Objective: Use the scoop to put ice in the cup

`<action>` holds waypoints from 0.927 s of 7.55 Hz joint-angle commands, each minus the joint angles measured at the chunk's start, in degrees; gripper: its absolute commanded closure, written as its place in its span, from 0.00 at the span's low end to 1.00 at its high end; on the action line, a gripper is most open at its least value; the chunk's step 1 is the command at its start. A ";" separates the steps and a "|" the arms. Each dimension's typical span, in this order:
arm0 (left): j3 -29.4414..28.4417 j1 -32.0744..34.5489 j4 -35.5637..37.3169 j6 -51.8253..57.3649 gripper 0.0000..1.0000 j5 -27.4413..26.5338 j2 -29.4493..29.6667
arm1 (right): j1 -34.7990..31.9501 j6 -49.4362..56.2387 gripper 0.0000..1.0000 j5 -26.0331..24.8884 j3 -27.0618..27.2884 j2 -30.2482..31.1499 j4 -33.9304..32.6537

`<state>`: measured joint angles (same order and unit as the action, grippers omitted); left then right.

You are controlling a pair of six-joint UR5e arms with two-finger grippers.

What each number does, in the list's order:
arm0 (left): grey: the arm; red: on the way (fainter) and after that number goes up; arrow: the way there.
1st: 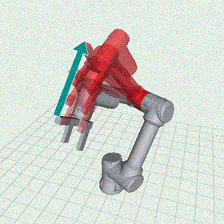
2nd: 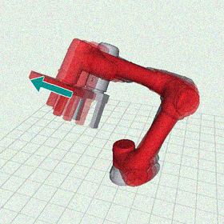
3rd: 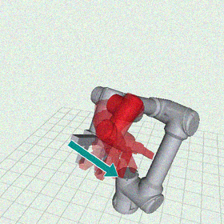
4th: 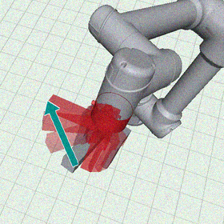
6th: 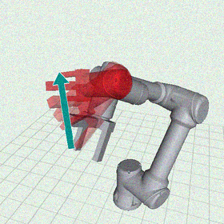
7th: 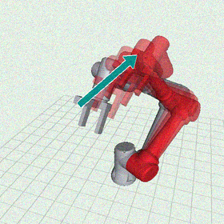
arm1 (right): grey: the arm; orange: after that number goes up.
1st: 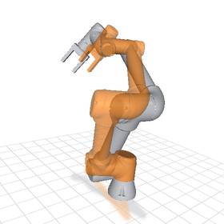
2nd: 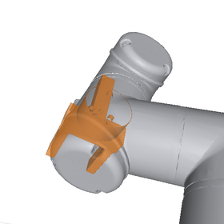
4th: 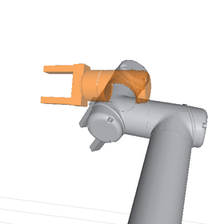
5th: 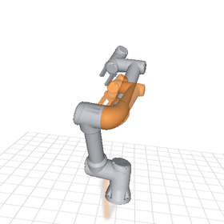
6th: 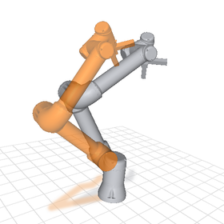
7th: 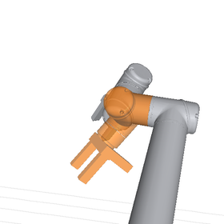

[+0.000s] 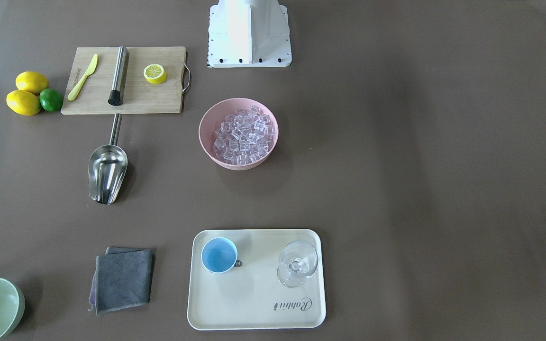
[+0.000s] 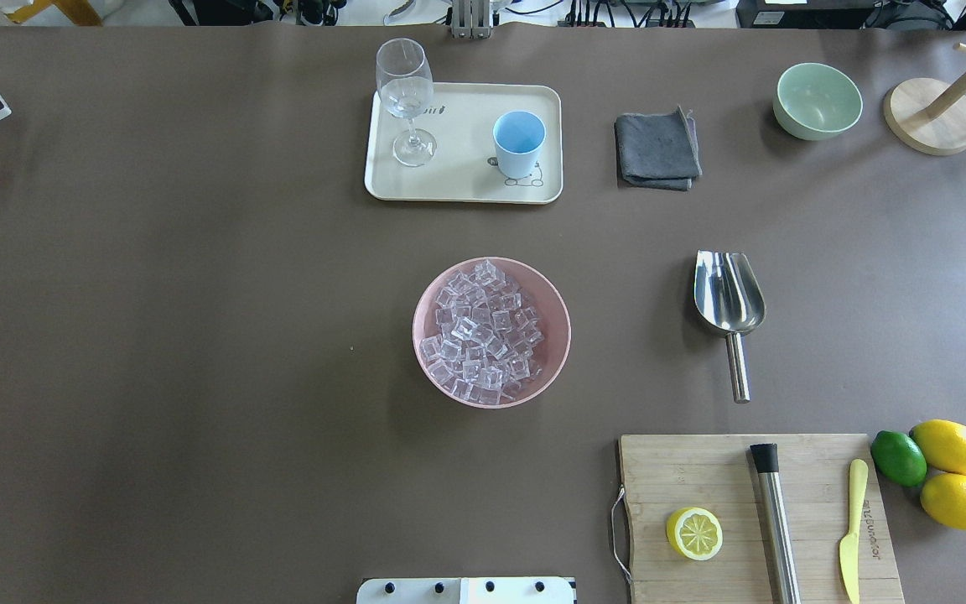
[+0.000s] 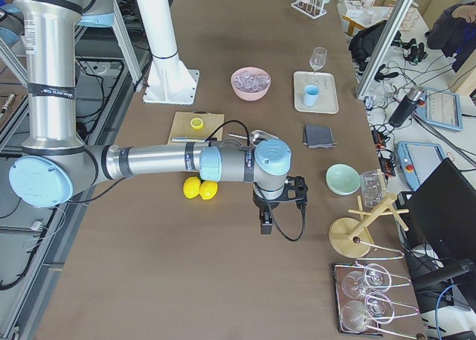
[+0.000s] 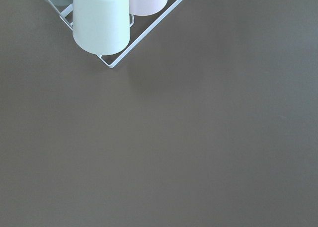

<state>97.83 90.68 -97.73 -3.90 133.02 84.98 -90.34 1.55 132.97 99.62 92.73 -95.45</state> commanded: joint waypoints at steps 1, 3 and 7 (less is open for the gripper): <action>0.00 -0.15 0.00 0.03 0.02 -0.13 0.01 | 0.08 0.12 0.00 0.10 0.05 0.17 0.00; -0.09 -0.15 0.00 0.12 0.02 -0.13 0.01 | 0.08 0.47 0.00 0.19 -0.04 0.44 0.00; -0.18 -0.24 0.09 0.12 0.02 -0.13 0.01 | 0.51 -0.05 0.00 0.97 2.94 0.44 0.00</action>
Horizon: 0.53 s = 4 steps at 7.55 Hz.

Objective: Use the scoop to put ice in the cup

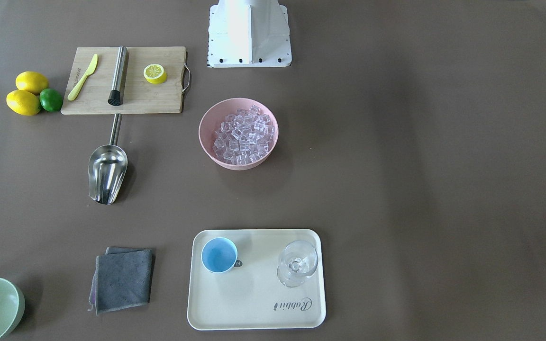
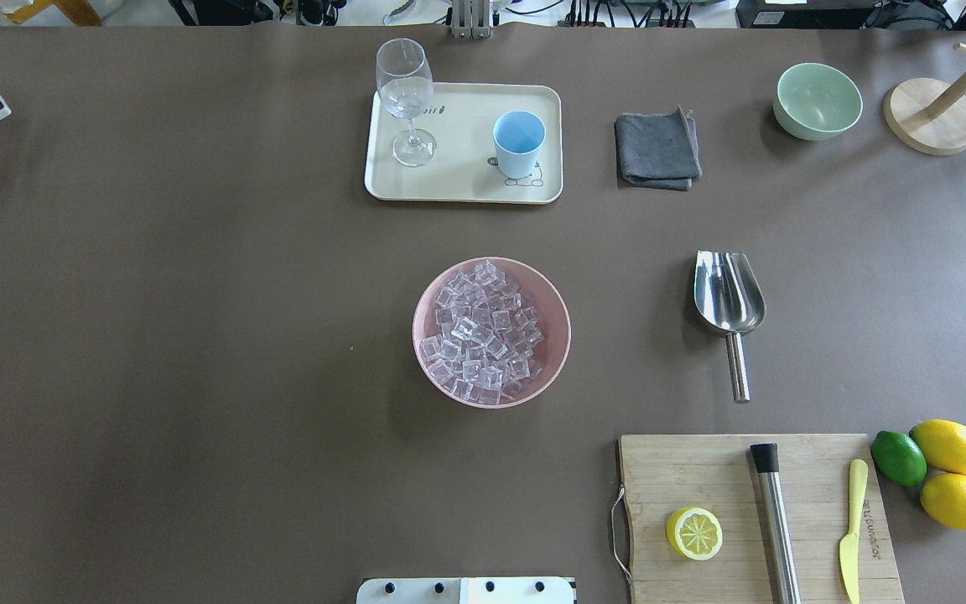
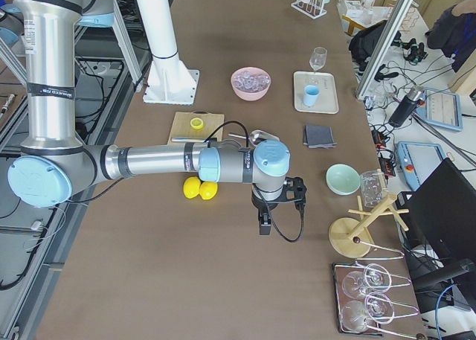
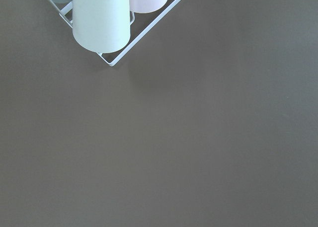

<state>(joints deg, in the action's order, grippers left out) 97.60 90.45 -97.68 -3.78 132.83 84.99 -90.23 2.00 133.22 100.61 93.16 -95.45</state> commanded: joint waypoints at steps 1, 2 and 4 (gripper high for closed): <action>0.22 -0.71 -0.14 0.18 0.02 -0.89 -0.09 | 1.97 -0.85 0.00 2.99 3.79 -0.08 -0.09; 1.52 -1.24 -0.23 0.00 0.02 -2.64 -0.09 | 4.51 -4.16 0.00 3.36 5.64 -0.17 -0.09; 2.24 -1.50 -0.14 -0.09 0.02 -2.57 -0.52 | 13.55 -19.34 0.00 2.23 9.51 -2.09 -0.09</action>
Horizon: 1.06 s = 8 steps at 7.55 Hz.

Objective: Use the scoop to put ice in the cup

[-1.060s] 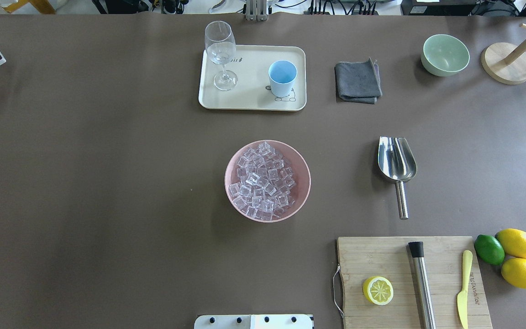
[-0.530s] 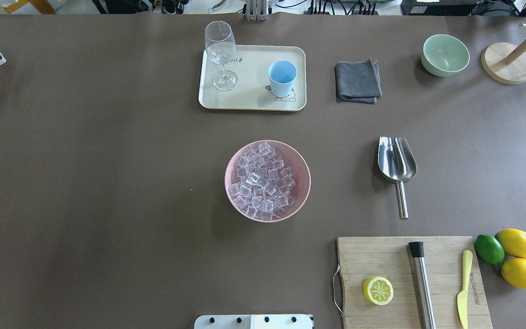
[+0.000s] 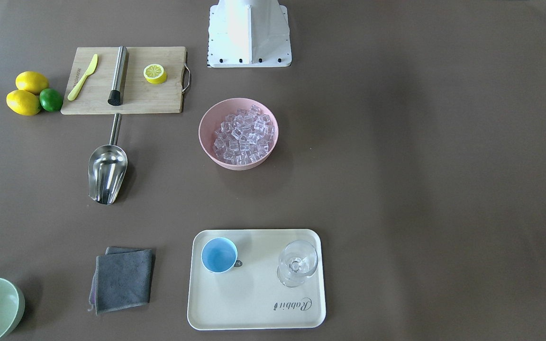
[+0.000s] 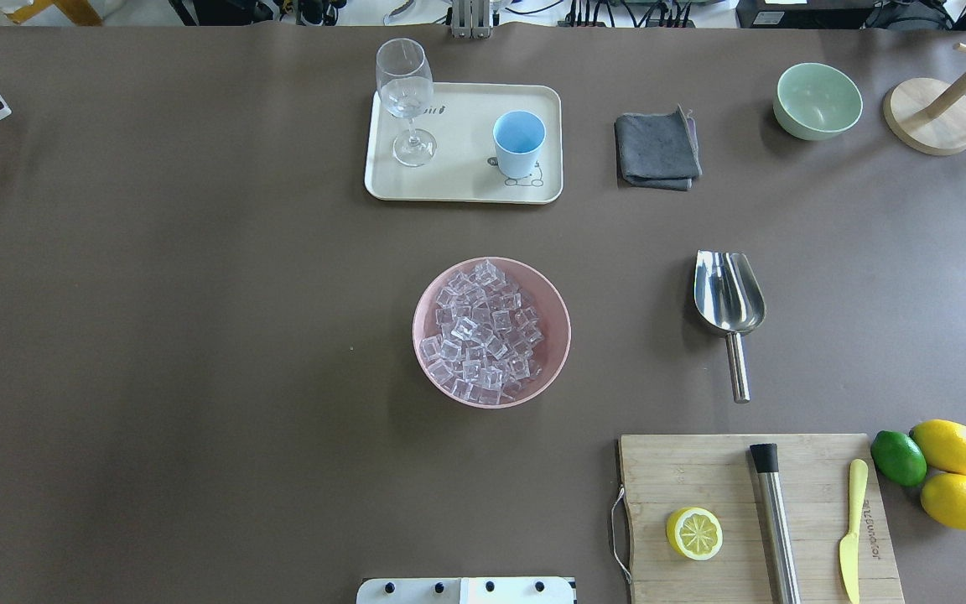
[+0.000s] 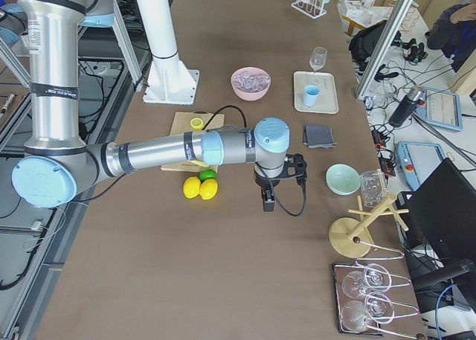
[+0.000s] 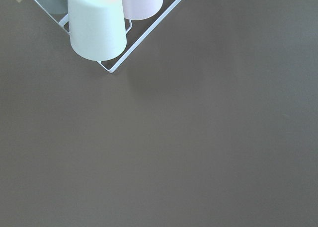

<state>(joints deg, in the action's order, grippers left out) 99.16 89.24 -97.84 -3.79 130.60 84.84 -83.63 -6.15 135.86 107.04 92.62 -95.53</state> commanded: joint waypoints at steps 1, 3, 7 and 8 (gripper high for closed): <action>0.77 -0.29 0.10 -0.07 0.02 -0.35 -0.55 | 10.65 -17.86 0.00 -0.51 4.13 -3.31 -0.01; 0.95 -0.47 0.36 0.19 0.02 -0.26 -0.38 | 17.59 -29.48 0.00 -0.42 5.19 -6.21 -0.01; 7.60 -5.54 -0.16 0.02 0.02 -0.52 0.77 | 35.96 -53.38 0.00 -7.08 6.08 -7.90 8.03; 8.50 -9.39 -2.25 0.01 0.02 -0.09 1.03 | 39.82 -57.27 0.00 -9.89 5.56 -7.81 10.08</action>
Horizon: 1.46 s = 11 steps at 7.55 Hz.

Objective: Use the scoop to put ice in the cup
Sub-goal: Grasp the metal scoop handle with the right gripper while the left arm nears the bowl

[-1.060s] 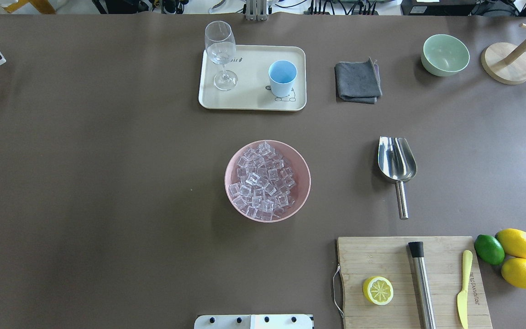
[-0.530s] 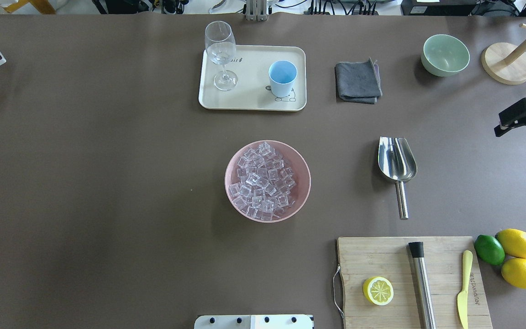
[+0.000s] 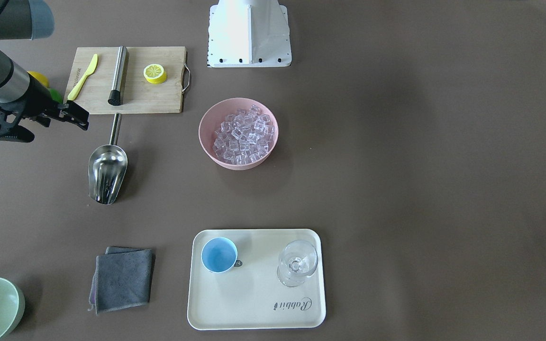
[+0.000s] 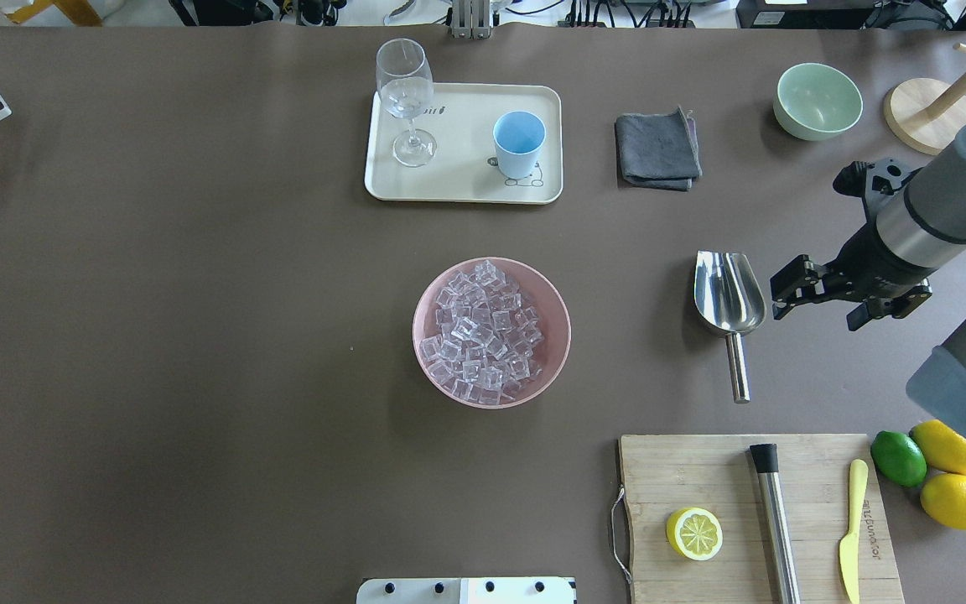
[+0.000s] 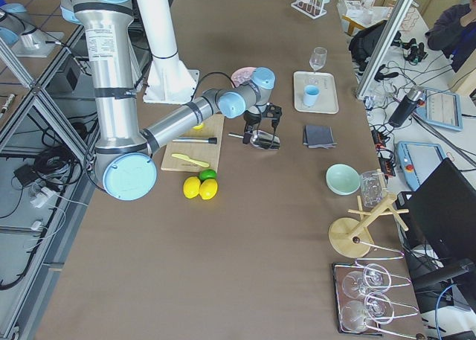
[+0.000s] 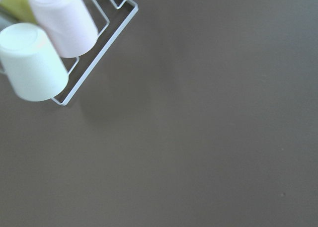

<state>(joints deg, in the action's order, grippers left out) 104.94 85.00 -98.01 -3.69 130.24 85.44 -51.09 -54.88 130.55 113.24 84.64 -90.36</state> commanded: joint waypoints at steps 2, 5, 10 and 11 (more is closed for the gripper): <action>2.55 -9.58 -14.77 -0.18 0.02 3.77 0.00 | 12.22 -13.65 0.00 -8.01 -2.40 0.26 9.13; 0.70 -18.34 -33.45 0.34 0.02 5.47 2.17 | 14.61 -14.55 0.02 -10.31 -5.04 -0.53 10.90; -3.77 -33.49 -44.37 0.52 0.02 1.60 9.39 | 14.79 -11.21 0.19 -10.14 -4.96 -0.62 12.05; -3.95 -35.41 -44.55 0.43 0.02 1.34 10.53 | 14.79 -11.21 0.21 -10.14 -5.05 -0.62 12.05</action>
<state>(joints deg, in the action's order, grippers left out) 101.77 52.48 -141.95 -3.28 132.13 93.99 -36.30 -66.51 120.35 108.28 83.99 -78.33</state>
